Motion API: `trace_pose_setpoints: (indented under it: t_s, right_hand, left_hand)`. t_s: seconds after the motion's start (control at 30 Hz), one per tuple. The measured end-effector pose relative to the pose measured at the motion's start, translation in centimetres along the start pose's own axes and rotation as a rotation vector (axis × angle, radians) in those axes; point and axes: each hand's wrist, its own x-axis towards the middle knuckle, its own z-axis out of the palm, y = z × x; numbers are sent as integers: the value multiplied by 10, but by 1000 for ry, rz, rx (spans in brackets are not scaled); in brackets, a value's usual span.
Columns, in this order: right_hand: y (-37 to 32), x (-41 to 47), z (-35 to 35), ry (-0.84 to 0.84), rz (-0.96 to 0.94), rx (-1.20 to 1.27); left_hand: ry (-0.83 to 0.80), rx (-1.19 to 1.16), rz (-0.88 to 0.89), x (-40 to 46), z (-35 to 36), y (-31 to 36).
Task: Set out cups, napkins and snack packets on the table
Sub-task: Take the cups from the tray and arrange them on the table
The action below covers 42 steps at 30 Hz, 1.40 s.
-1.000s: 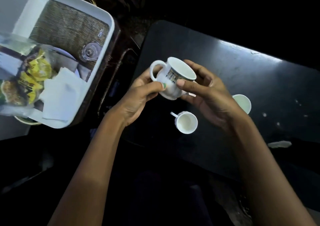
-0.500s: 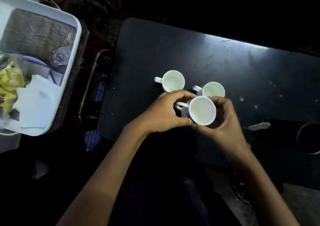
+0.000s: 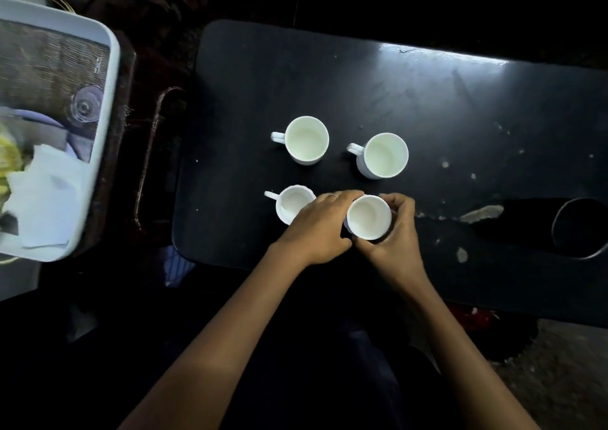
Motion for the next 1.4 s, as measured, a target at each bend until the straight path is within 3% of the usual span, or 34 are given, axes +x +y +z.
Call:
trace_pose_setpoints:
  t_s: [0.23,0.63,0.8,0.93,1.03,1.13,1.23,1.4]
  right_hand:
    - [14,9,2,4,10,-87]
    - [12,2,-6,-33,28,-250]
    - [-12,-14,-7,131,74,-266]
    - [-38,-15,-1,311,-90,-263]
    - [-57,-6,16,271,-213,-308]
    - [-67,11,39,92,-216,-420]
    - [-72,27,58,-79,-127,-395]
    - [-82,52,73,-99,6,-114]
  left_hand:
    - [-24,277,-21,8,13,0]
    - [18,376,9,4,26,5]
    - [232,171,77,-10,18,8]
    - [567,25,36,-19,0,4]
    - [722,13,-75,-19,-15,-7]
    - [691,-32,-199,-13,-24,-22]
    - [619,-222,-338,-4,-27,-33]
    - [536,-521,-317,15,-31,-38]
